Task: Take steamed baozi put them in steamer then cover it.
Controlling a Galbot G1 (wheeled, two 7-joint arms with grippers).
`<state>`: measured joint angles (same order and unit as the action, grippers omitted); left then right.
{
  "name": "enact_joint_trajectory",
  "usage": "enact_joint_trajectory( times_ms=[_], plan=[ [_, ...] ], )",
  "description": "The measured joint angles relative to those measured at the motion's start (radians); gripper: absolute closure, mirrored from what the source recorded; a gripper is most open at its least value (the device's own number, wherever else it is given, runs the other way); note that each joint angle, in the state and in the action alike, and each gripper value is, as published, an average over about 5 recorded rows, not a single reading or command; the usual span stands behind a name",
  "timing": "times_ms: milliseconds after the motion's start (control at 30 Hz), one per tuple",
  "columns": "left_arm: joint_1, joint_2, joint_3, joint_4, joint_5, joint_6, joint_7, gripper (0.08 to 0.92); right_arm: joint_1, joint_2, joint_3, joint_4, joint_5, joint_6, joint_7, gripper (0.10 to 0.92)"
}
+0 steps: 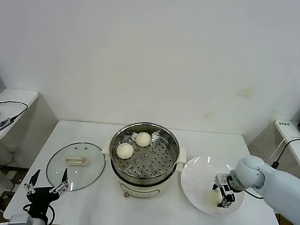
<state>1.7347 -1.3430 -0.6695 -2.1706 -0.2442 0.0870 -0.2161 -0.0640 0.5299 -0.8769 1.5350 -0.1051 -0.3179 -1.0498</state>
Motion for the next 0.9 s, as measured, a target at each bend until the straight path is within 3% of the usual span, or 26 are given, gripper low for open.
enact_joint_trajectory(
  times_ms=[500, 900],
  plan=[
    [0.004, 0.007, 0.008, -0.024, -0.001, 0.0, 0.0, 0.177, 0.329, 0.009, -0.092, -0.006, 0.133, -0.013, -0.058, 0.372],
    [0.004, 0.01, 0.009, -0.034, -0.001, 0.0, -0.001, 0.177, 0.632, 0.166, -0.25, 0.002, 0.294, -0.049, -0.031, 0.365]
  ],
)
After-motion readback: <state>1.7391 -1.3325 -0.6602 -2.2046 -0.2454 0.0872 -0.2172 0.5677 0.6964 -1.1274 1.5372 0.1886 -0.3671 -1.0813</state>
